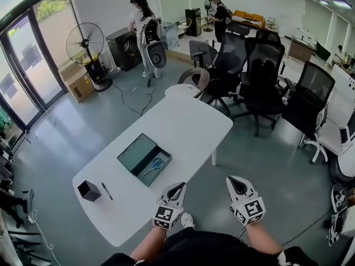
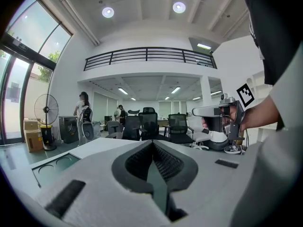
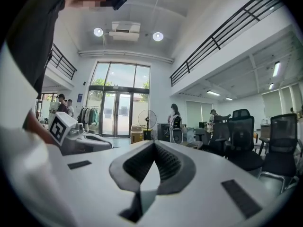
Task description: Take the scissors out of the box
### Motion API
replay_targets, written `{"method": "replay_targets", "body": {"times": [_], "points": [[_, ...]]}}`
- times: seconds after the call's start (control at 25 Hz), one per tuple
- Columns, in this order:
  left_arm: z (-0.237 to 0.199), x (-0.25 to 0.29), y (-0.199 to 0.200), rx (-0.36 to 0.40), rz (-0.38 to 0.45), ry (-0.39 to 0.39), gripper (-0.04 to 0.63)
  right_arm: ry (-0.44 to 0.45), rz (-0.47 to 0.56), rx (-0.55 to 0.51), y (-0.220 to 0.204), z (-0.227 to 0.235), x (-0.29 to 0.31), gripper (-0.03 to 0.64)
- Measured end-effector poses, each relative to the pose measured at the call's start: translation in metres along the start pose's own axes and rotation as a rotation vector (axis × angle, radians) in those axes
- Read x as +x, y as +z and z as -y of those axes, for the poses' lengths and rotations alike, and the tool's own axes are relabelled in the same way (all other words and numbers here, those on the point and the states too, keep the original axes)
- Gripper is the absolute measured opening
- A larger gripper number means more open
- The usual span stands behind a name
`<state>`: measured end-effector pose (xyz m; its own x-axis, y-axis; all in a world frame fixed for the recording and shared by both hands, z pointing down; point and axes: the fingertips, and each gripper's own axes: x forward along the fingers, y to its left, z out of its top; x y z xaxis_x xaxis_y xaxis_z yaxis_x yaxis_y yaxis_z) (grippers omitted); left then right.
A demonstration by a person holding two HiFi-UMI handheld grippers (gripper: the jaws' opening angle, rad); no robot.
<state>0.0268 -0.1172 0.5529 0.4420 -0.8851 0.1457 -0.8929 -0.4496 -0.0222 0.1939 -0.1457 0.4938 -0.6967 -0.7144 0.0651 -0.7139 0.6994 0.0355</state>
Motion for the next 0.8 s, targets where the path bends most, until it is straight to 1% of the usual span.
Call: {"method": "replay_targets", "body": {"times": [0.2, 0.4, 0.64, 0.8], "points": [[-0.06, 0.007, 0.01, 0.003, 0.015, 0.031, 0.012, 0.026, 0.003, -0.007, 0.011, -0.004, 0.068, 0.006], [-0.11, 0.008, 0.008, -0.008, 0.013, 0.071, 0.012, 0.087, -0.007, -0.016, 0.016, -0.019, 0.126, 0.006], [-0.152, 0.003, -0.003, -0.02, 0.02, 0.131, 0.012, 0.182, -0.021, -0.029, 0.012, -0.043, 0.18, 0.006], [-0.173, 0.001, -0.007, -0.025, 0.011, 0.181, 0.012, 0.236, 0.006, -0.04, 0.013, -0.051, 0.21, 0.006]]}}
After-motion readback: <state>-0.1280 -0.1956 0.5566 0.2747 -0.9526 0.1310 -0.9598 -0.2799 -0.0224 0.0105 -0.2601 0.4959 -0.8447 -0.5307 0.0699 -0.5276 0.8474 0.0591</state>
